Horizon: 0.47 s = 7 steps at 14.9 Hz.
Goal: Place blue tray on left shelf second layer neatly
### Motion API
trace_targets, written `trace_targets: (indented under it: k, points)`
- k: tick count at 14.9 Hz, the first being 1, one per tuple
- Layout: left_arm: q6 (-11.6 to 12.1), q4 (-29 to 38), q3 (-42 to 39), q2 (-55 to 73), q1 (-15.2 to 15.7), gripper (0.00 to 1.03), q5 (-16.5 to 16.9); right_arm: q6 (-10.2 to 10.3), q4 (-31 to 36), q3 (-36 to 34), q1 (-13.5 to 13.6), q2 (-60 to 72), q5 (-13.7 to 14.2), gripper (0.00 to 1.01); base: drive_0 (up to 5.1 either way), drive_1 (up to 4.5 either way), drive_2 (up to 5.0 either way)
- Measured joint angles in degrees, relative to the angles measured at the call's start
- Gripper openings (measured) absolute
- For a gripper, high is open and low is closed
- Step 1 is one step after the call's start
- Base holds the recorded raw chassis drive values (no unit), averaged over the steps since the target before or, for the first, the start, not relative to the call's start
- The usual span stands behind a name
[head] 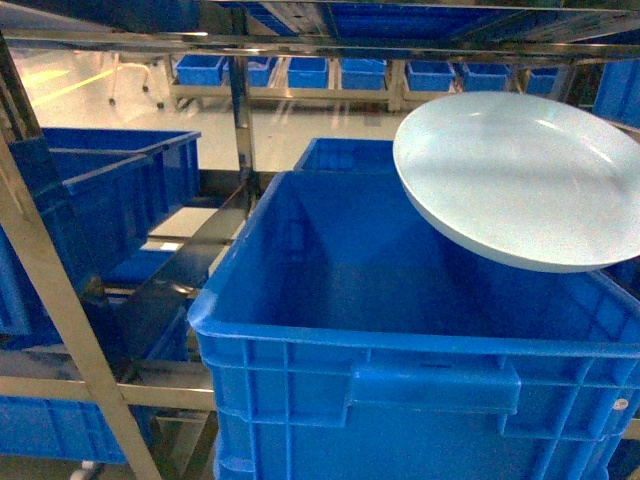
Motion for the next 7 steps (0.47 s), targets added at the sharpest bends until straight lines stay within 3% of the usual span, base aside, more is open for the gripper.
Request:
trace_targets:
  k: [2,7]
  points:
    - [0.0,-0.02,0.0,0.0,0.0,0.98,0.02,0.15,-0.52,0.79,1.66,2.69,0.83,0.02,0.0,0.0,0.0]
    - [0.0,0.0,0.0,0.0,0.0,0.98,0.0,2.73,1.92,2.12,4.68,7.76,3.48,0.02,0.0,0.0,0.0]
